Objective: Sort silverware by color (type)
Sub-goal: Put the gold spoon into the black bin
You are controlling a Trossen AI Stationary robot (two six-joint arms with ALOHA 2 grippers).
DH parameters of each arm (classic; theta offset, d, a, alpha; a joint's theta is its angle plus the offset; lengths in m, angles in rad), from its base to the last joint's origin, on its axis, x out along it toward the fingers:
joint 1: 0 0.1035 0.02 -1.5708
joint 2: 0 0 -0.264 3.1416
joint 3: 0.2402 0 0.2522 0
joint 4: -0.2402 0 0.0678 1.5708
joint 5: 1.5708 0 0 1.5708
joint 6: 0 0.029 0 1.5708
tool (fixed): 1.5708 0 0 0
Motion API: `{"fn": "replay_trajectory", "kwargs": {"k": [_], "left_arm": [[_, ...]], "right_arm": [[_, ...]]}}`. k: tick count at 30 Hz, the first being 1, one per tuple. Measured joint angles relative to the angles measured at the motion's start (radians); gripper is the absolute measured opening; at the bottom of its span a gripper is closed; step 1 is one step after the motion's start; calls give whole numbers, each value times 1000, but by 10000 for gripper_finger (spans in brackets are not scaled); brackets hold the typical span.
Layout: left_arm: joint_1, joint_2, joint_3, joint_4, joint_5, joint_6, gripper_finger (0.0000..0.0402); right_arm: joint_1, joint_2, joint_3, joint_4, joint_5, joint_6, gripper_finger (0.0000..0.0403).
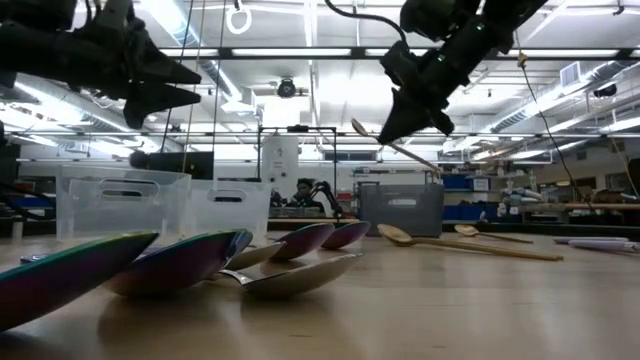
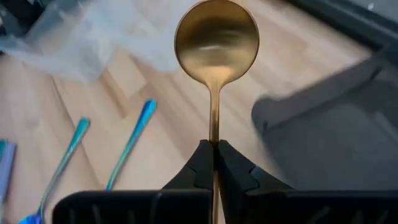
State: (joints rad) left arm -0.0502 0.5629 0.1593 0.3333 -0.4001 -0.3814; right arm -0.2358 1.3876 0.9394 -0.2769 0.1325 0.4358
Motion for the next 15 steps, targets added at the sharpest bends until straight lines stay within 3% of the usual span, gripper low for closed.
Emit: {"fn": "replay_trajectory", "kwargs": {"k": [7,15], "left_arm": [[0,149,0,119,1,-5,187],[0,217,0,193,1,-1,187]], "right_arm": [[-91,0,73,-6,-7,-74,10],[-203,0,76,-7,-6,-78,10]]}}
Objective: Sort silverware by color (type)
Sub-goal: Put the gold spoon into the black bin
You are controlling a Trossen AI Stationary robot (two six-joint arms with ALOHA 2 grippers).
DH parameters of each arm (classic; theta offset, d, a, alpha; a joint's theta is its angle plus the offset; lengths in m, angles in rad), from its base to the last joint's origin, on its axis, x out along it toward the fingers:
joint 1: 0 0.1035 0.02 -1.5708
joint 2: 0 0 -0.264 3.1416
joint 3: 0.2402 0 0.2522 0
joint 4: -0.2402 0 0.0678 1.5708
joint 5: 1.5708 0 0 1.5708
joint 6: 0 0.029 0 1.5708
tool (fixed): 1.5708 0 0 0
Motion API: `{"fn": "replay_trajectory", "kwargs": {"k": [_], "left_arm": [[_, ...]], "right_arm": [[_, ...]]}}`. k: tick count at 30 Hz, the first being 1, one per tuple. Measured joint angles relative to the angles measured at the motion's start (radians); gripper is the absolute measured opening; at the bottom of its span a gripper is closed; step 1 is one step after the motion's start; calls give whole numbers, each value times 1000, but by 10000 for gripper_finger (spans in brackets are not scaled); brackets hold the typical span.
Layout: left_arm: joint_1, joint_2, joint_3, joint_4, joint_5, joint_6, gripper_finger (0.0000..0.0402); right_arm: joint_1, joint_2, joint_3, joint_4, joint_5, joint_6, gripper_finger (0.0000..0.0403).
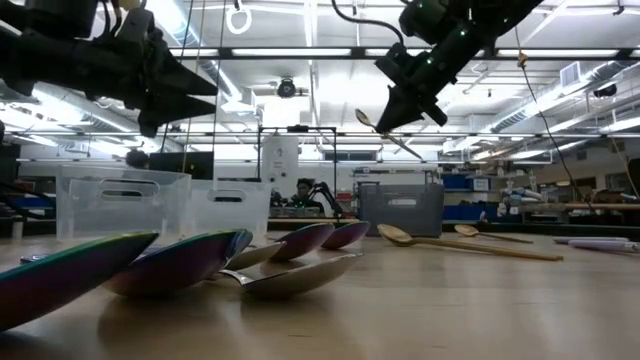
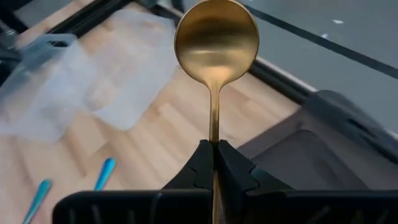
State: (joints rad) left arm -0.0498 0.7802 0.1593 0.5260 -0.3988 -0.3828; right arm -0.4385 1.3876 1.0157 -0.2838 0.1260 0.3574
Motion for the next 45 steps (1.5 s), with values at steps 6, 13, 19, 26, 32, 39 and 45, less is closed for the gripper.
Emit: {"fn": "replay_trajectory", "kwargs": {"k": [6,13,19,26,32,39,45], "left_arm": [[0,7,0,14,0,0,187],[0,7,0,40,0,1,187],[2,7,0,49,0,5,187],[2,7,0,48,0,13,187],[2,7,0,43,0,13,187],[2,7,0,37,0,19,187],[1,7,0,38,0,23,187]], "right_arm": [[-53,0,0,-1,30,1,10],[-81,19,0,9,76,10,10],[-80,120,85,-109,102,24,11],[-79,252,220,-249,145,42,11],[-94,327,285,-330,140,89,11],[-120,400,294,-367,123,151,11],[-157,458,294,-374,53,168,11]]}}
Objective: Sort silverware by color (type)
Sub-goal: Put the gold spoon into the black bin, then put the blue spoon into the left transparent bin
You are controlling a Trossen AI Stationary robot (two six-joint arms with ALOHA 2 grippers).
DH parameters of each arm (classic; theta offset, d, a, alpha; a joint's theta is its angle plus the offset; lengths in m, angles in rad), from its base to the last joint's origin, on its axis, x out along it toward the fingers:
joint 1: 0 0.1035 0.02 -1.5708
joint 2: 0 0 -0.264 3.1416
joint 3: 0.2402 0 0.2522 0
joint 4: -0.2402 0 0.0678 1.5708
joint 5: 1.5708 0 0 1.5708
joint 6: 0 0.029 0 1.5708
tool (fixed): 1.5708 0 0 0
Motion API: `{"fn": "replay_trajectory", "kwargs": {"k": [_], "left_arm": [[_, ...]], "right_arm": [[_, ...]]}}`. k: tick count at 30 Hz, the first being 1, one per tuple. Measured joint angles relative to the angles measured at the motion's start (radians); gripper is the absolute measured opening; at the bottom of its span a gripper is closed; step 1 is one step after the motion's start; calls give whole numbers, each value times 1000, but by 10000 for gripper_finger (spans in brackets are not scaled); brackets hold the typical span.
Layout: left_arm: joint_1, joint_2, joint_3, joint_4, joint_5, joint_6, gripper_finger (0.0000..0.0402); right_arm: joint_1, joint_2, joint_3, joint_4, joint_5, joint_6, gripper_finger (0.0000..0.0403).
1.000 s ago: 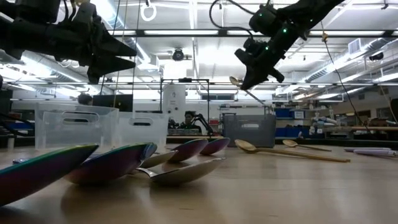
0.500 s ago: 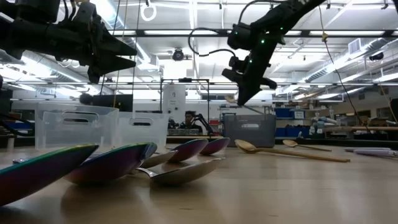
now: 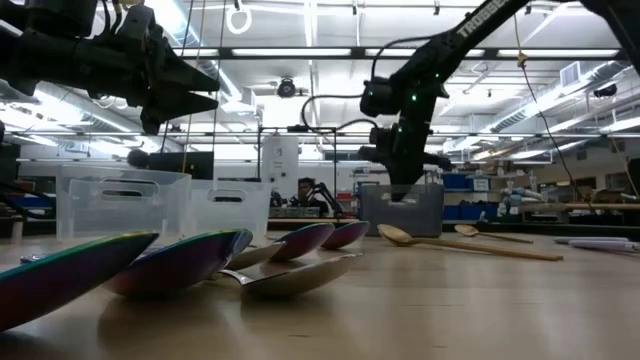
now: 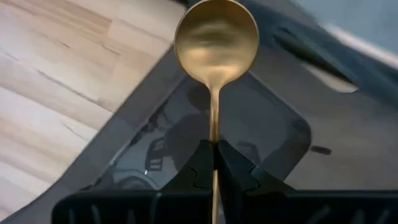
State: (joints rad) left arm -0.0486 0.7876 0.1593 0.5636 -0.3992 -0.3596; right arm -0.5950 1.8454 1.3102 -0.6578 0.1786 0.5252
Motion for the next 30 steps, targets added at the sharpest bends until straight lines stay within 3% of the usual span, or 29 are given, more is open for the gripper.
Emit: {"fn": "replay_trajectory", "kwargs": {"k": [10,23,30], "left_arm": [[0,0,0,0,0,4,187],[0,0,0,-12,0,5,187],[0,0,0,-16,0,7,187]], "right_arm": [[-18,58,-1,-16,-16,16,17],[-18,68,-1,-17,-27,0,114],[-12,37,-1,-17,-41,-52,138]]}}
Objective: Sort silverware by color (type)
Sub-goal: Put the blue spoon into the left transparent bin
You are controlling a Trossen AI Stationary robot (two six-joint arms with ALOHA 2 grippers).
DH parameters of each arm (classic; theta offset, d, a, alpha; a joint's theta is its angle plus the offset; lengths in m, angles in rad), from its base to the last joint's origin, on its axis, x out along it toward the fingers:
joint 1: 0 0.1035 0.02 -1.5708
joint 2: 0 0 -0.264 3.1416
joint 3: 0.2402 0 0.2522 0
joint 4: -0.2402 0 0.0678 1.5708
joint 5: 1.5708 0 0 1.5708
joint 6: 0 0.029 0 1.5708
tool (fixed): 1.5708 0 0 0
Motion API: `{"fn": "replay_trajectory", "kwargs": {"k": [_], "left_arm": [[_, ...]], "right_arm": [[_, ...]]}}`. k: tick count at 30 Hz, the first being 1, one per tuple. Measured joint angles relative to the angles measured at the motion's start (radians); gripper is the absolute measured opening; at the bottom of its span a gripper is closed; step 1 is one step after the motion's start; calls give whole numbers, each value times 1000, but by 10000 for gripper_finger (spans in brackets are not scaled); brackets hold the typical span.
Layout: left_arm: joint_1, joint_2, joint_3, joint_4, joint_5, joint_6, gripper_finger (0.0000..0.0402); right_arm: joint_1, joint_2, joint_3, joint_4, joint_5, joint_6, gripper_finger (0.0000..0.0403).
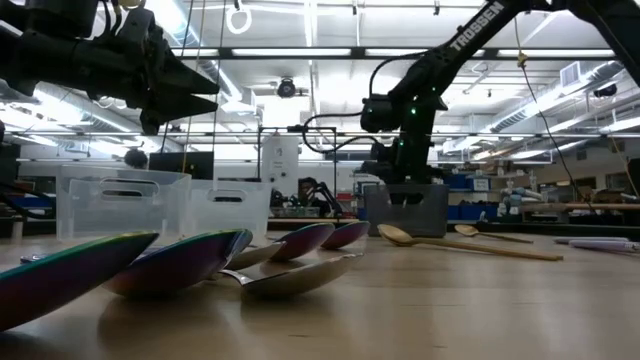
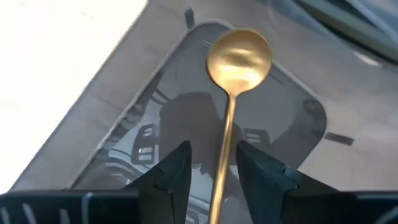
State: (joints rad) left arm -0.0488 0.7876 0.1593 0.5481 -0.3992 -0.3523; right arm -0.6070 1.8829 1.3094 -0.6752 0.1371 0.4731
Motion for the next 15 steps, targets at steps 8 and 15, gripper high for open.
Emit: {"fn": "replay_trajectory", "kwargs": {"k": [8,15], "left_arm": [[-1,5,109,-347,146,-7,187],[-65,113,264,-570,171,161,187]], "right_arm": [[62,-148,0,1,88,-101,135],[237,-246,-28,59,237,-180,135]]}}
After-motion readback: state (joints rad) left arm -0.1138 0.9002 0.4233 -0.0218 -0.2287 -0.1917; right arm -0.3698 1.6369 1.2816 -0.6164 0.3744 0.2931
